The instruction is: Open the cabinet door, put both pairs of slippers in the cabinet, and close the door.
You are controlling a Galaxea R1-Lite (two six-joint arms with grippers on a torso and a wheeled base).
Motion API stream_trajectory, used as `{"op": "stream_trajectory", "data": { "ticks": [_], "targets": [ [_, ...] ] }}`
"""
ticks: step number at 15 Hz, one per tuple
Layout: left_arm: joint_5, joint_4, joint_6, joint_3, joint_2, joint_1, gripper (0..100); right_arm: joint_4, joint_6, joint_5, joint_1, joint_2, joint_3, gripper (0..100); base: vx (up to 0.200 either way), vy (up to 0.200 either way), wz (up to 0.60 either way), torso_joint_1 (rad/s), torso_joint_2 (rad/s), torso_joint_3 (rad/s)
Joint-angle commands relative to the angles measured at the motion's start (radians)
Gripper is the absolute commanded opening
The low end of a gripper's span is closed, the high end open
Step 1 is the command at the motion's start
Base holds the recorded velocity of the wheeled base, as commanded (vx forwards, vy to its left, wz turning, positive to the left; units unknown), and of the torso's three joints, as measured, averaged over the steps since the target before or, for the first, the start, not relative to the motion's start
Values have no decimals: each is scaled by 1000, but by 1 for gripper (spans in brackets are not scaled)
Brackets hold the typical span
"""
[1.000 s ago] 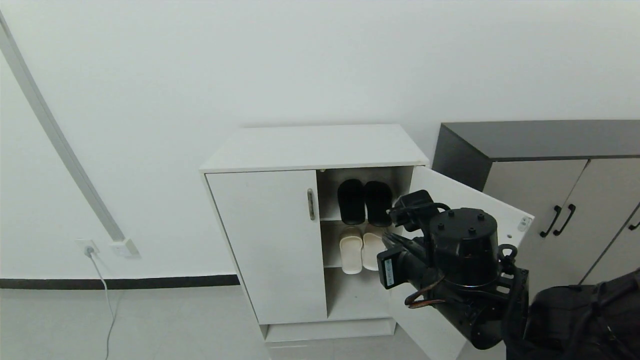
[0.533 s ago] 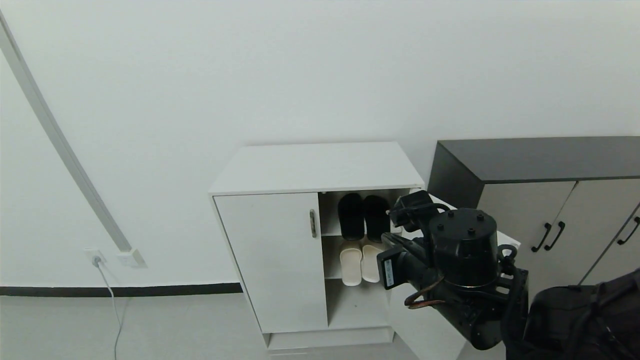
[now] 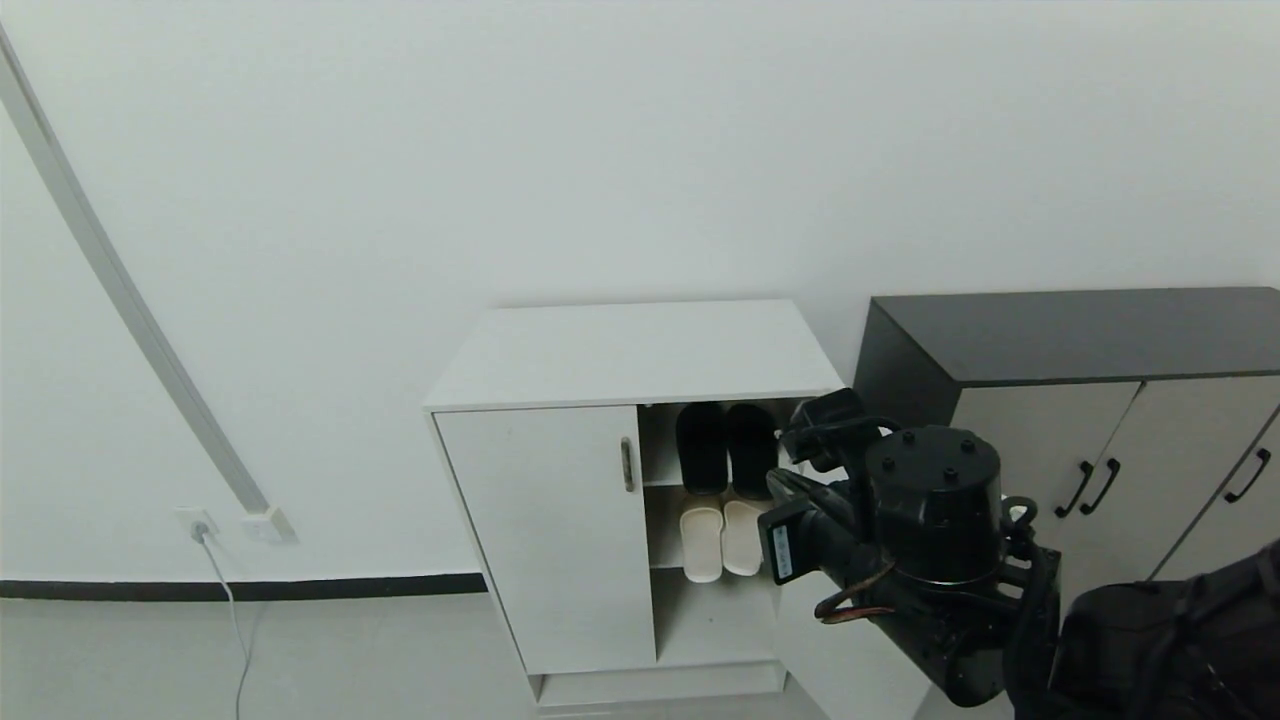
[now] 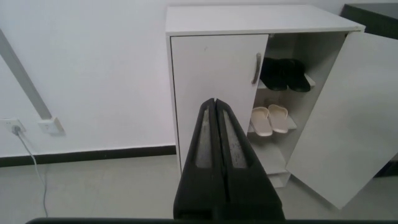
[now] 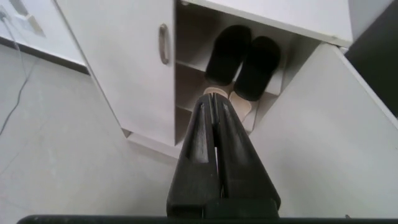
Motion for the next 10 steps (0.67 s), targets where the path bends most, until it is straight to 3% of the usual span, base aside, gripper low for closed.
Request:
{"op": "stream_trajectory", "data": {
  "ticks": [1, 4, 10],
  "targets": [
    [0, 0, 0, 0, 0, 0, 0, -3, 0, 0, 2, 5, 6, 0, 0, 0, 0, 0, 0, 0],
    [0, 0, 0, 0, 0, 0, 0, -2, -2, 1, 0, 12, 7, 0, 0, 0, 0, 0, 0, 0],
    [0, 0, 0, 0, 0, 0, 0, -3, -2, 0, -6, 14, 7, 0, 0, 0, -600, 4, 4, 2]
  ]
}}
